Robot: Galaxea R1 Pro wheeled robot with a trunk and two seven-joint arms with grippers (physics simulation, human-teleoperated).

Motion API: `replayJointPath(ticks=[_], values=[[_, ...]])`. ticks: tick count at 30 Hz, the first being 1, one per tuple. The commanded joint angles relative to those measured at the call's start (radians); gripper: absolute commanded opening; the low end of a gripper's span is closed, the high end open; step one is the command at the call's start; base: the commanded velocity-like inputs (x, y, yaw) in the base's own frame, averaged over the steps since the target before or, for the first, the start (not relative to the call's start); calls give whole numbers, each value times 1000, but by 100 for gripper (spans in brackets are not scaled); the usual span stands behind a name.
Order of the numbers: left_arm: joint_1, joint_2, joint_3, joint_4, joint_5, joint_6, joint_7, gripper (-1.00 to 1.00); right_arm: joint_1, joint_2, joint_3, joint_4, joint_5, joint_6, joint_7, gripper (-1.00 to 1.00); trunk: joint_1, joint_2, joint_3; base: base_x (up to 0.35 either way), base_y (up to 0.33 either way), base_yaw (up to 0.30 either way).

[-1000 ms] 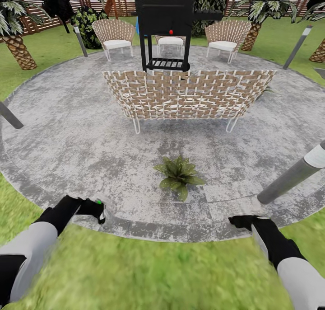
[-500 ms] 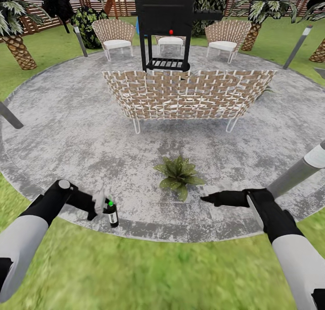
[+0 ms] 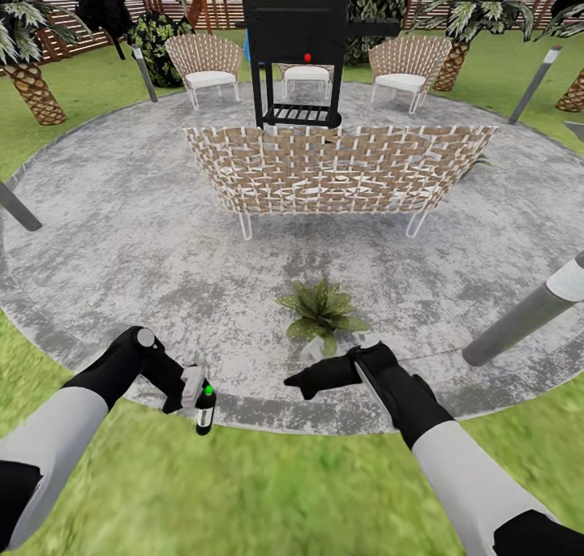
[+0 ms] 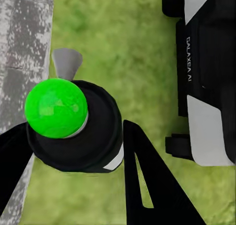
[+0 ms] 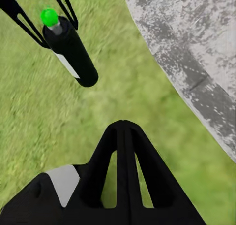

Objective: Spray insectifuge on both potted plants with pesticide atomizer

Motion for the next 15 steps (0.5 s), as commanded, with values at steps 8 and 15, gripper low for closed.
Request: replayJointPath(ticks=[8, 15], values=[[0, -91, -75, -2, -2, -5, -4, -100, 0, 4, 4, -57, 6, 5, 117, -100, 0, 0, -1, 0, 0, 0], [0, -138, -78, -6, -3, -5, -5, -100, 0, 3, 7, -63, 7, 5, 121, -100, 0, 0, -1, 0, 0, 0]])
